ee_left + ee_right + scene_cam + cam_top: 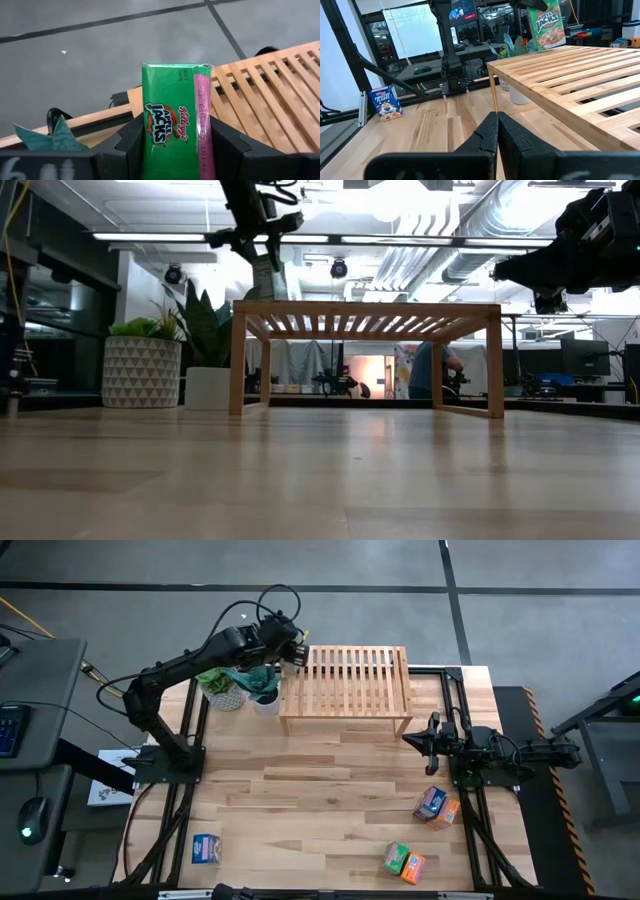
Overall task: Stack cereal on shelf
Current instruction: Put the left green cereal box on the shelf
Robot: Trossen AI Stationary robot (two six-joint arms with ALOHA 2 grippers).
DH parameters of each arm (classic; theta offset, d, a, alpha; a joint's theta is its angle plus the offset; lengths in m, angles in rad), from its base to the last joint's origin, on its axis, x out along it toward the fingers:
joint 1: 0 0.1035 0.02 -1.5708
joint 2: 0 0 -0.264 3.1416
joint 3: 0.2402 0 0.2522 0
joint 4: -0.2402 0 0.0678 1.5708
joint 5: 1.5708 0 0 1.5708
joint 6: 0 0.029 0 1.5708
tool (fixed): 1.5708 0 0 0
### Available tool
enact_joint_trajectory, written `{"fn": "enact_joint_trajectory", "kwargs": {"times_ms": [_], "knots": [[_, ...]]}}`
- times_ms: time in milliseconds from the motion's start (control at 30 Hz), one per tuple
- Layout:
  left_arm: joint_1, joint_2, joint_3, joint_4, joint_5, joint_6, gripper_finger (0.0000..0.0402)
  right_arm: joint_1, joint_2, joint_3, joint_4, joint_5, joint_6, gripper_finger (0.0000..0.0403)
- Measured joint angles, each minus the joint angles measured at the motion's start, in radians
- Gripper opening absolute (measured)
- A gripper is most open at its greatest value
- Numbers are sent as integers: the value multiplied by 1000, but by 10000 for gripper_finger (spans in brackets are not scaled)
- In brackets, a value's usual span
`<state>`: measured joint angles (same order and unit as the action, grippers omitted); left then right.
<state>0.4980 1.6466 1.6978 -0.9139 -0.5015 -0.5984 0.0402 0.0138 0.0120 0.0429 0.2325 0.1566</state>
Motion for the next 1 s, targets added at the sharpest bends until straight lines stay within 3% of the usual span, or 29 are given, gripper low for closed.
{"fn": "enact_joint_trajectory", "kwargs": {"times_ms": [1000], "knots": [[-3,1,0,-1,-78,-211,156,0,0,0,0,0,0,0]]}}
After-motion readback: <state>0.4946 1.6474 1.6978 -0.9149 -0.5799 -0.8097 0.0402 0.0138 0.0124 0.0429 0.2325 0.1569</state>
